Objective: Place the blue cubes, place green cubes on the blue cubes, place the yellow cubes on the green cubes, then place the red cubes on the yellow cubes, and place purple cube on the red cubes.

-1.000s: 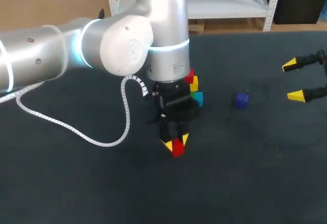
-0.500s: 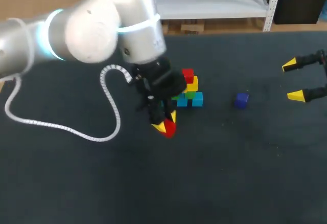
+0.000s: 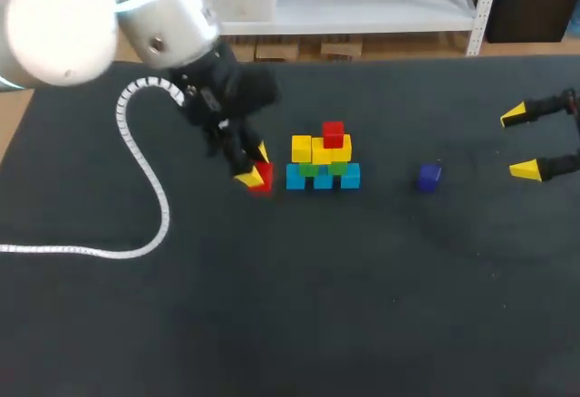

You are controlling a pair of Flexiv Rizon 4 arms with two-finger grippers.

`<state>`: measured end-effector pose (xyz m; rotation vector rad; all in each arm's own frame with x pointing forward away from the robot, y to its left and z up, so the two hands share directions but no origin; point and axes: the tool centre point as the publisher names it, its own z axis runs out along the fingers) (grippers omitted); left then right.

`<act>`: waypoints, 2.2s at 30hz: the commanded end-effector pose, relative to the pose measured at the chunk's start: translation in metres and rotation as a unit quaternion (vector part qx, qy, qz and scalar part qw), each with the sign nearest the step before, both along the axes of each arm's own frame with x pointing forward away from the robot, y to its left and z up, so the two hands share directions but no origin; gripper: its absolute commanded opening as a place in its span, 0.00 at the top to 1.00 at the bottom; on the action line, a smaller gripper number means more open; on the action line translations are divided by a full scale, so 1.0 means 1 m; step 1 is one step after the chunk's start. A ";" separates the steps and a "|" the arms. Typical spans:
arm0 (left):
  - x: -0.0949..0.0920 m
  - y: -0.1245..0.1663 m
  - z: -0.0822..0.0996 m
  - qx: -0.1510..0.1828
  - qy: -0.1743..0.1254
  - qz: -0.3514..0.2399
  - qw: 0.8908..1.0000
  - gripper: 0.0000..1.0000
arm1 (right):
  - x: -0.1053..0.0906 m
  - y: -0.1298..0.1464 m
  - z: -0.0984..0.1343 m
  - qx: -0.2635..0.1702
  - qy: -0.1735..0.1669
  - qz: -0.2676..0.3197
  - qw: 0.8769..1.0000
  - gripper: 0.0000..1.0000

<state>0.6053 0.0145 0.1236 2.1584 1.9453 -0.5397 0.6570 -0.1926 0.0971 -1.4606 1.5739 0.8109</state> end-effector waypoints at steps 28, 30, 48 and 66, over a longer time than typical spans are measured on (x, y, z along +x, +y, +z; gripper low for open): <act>0.093 -0.041 0.016 0.008 -0.059 0.040 0.997 1.00 | 0.000 0.000 -0.001 0.000 -0.001 0.000 1.000 0.00; 0.094 -0.045 0.014 0.005 -0.057 0.039 0.998 1.00 | 0.000 0.000 -0.001 0.000 -0.001 0.000 1.000 0.00; 0.101 -0.061 -0.005 -0.001 -0.041 0.032 0.999 1.00 | 0.000 0.000 -0.001 0.000 -0.001 0.000 1.000 0.00; 0.103 -0.067 -0.016 0.001 -0.031 0.024 0.999 1.00 | 0.000 0.000 -0.001 0.000 -0.001 0.000 1.000 0.00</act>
